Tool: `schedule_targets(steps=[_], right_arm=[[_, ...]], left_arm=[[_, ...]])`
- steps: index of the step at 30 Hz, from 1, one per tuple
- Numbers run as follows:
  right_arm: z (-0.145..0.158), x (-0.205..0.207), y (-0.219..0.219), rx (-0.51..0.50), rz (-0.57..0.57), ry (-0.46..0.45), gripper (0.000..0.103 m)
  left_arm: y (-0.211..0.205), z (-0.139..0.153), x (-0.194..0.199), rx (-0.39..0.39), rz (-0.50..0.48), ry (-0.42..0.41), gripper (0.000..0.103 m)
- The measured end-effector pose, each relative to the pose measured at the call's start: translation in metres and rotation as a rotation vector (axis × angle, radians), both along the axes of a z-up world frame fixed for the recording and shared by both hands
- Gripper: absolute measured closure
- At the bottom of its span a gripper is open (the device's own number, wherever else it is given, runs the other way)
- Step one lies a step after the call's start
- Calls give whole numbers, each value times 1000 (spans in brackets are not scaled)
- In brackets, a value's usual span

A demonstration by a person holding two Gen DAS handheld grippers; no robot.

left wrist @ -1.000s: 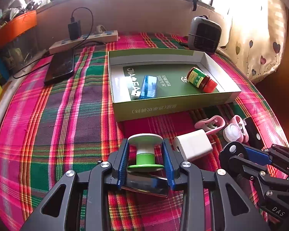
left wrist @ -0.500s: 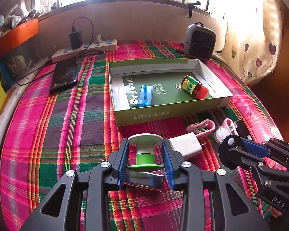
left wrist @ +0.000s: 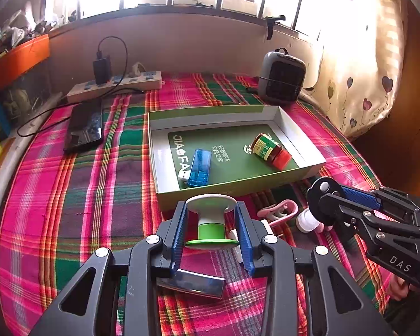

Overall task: Organize rigid objects
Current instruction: 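Carry spool with left tool while right tool carries round remote to box, then lower and release spool into box while right tool releases round remote there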

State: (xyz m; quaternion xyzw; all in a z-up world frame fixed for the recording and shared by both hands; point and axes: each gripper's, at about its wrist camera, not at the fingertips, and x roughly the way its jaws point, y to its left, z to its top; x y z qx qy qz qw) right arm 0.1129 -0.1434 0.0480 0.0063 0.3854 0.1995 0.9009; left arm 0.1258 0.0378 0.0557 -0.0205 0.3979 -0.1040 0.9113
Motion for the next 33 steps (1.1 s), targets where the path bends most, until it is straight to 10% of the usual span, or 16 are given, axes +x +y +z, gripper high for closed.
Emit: schedule_targets(steps=[33], right_arm=[[-13, 129, -26, -65, -105, 19, 78]], left_arm=[[14, -14, 113, -29, 27, 43, 70]])
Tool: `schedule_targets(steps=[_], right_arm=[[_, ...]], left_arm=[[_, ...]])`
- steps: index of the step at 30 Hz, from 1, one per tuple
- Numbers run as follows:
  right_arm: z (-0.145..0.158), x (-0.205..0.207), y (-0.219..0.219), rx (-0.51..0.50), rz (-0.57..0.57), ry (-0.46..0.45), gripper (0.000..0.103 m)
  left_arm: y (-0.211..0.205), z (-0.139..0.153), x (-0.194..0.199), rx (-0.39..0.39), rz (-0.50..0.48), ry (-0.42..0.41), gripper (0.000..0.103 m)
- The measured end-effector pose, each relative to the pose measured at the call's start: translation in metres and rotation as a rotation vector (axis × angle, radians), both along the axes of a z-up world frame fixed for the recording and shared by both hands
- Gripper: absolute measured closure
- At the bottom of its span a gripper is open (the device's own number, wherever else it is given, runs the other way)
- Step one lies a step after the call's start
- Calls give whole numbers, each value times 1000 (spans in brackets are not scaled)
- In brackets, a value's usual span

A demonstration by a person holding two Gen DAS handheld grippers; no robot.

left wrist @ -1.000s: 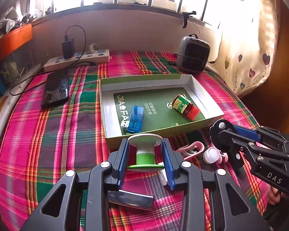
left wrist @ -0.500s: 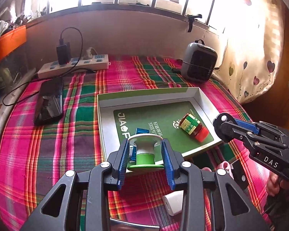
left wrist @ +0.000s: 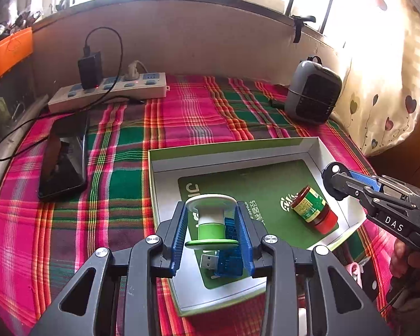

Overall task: Organize rigid objects
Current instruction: 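Lower and release spool into box while right tool releases round remote there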

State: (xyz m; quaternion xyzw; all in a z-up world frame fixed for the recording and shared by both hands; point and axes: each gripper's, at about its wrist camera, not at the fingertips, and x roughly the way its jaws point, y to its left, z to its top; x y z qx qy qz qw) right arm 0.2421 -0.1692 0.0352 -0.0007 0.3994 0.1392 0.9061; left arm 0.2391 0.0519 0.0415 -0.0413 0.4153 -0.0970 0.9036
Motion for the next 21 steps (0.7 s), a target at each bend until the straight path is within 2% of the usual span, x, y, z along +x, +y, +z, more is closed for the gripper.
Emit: schedule_targets(steps=[9, 21], right_arm=[[-11, 21, 6, -9, 17, 20, 78], [-18, 33, 11, -31, 23, 41, 78]], left_arm=[[1, -12, 23, 11, 8, 19, 70], [-4, -15, 31, 46, 1, 13, 70]])
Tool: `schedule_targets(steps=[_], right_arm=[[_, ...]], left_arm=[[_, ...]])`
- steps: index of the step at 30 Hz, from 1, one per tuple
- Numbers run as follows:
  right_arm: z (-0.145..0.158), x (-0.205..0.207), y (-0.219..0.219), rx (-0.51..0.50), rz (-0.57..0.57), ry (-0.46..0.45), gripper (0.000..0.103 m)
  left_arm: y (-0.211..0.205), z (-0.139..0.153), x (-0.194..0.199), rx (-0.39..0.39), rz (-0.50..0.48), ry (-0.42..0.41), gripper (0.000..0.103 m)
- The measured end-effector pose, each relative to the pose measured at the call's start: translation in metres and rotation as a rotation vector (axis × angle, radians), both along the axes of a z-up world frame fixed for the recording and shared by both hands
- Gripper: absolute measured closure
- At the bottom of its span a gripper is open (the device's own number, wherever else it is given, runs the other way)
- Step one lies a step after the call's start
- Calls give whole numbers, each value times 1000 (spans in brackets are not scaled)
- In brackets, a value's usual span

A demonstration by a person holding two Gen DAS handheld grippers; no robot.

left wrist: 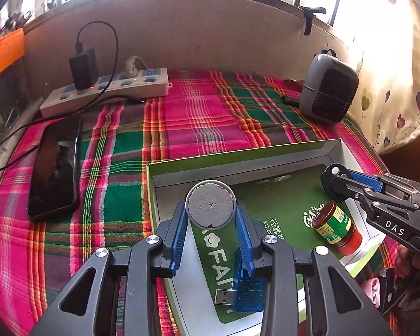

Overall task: Organize rigid objects
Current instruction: 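Lower and release spool into box while right tool releases round remote there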

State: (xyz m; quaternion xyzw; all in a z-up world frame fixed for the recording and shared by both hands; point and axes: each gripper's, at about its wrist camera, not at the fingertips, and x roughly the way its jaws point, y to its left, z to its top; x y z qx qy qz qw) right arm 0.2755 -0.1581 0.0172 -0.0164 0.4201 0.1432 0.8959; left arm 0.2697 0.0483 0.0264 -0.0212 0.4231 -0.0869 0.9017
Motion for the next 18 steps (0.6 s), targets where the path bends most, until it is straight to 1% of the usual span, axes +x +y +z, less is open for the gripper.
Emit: schedule_targets(steps=[6, 14, 18], right_arm=[[-2, 2, 2, 0, 1, 12, 78], [-3, 4, 3, 1, 5, 19, 78], [-4, 5, 3, 7, 9, 25, 75]], left_arm=[[-2, -1, 0, 0, -9, 0, 70], [-5, -2, 1, 19, -12, 4, 70], [-5, -2, 1, 17, -13, 5, 70]])
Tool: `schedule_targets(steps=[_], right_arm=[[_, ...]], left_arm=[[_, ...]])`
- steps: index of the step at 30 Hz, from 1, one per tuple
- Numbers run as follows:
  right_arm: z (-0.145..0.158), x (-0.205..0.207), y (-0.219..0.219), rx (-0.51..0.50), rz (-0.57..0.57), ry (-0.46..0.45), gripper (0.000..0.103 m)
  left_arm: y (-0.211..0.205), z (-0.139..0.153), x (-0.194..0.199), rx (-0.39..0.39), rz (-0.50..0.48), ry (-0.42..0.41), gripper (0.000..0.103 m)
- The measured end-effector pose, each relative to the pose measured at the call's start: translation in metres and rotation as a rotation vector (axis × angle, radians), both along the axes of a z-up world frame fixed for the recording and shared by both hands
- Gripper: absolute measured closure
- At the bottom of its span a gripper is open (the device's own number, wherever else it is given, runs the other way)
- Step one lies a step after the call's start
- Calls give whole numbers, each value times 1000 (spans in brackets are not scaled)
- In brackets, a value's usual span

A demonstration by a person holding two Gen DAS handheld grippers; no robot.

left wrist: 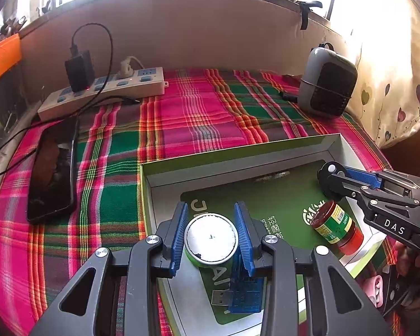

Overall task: Organize rigid objects
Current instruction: 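Lower and release spool into box while right tool releases round remote there, then move left tool toward white charger plug while right tool approaches black rectangular remote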

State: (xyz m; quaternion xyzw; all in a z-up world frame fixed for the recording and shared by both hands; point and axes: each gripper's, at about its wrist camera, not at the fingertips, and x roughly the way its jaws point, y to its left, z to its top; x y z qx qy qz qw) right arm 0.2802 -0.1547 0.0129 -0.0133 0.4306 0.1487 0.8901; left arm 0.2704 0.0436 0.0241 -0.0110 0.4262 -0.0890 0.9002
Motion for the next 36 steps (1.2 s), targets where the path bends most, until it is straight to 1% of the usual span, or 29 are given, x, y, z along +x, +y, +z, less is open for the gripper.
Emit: schedule_targets(steps=[2, 4, 7, 9, 10, 11, 23, 36], right_arm=[[0, 0, 1, 3, 7, 0, 72], [1, -1, 2, 3, 13, -6, 63], [2, -3, 4, -5, 15, -18, 58], [2, -3, 5, -6, 15, -19, 58], [2, -3, 4, -5, 14, -19, 57], [2, -3, 4, -4, 12, -19, 57], [12, -16, -5, 23, -12, -36, 56], [24, -50, -12, 53, -35, -55, 56]], left_arm=[[0, 0, 0, -5, 2, -1, 70], [0, 0, 0, -7, 4, -1, 70], [0, 0, -1, -3, 6, 1, 68], [0, 1, -1, -3, 2, 1, 63], [0, 1, -2, 0, 4, 0, 59], [-1, 1, -3, -3, 2, 2, 59], [1, 7, -20, -21, 12, -4, 58], [7, 23, -59, -34, 29, -37, 58]])
